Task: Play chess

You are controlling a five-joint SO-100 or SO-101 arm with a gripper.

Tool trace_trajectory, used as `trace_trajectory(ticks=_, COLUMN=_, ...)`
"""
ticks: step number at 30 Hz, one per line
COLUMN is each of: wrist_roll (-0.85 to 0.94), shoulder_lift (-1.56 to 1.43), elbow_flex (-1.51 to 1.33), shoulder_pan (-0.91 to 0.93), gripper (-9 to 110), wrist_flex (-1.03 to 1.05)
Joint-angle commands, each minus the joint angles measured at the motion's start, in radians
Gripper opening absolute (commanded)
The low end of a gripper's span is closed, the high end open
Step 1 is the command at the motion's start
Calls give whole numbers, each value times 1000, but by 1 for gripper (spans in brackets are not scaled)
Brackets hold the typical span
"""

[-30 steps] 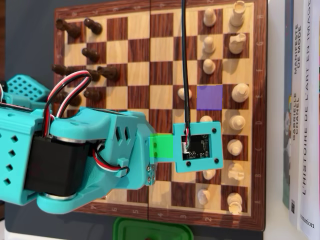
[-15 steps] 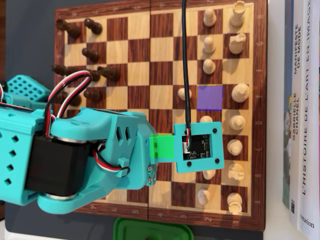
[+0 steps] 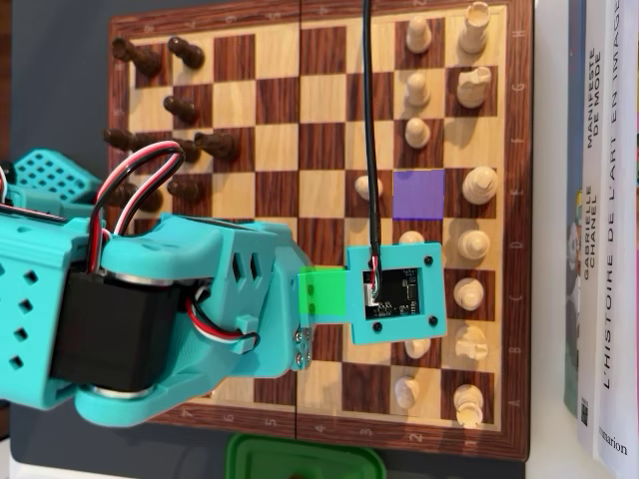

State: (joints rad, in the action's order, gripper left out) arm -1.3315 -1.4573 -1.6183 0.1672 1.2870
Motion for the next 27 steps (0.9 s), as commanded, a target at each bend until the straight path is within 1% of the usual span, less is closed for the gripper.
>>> trace_trajectory(ticks=1, wrist_roll=3, shoulder_lift=-8, elbow_flex=38, shoulder_pan=-2, gripper=11, wrist_flex=9)
trace_trajectory(ticks=6, wrist_roll=3, shoulder_lift=-9, elbow_flex=38, shoulder_pan=-6, gripper=15, wrist_flex=5)
trace_trajectory(ticks=13, wrist_roll=3, shoulder_lift=-83, elbow_flex=35, shoulder_pan=-6, gripper=15, wrist_flex=9)
trace_trajectory(ticks=22, wrist_roll=3, shoulder_lift=-103, elbow_flex=35, shoulder_pan=-12, gripper=15, wrist_flex=9)
trace_trajectory(ticks=27, wrist_roll=3, shoulder_lift=-219, elbow_flex=18, shoulder_pan=-12, gripper=15, wrist_flex=11)
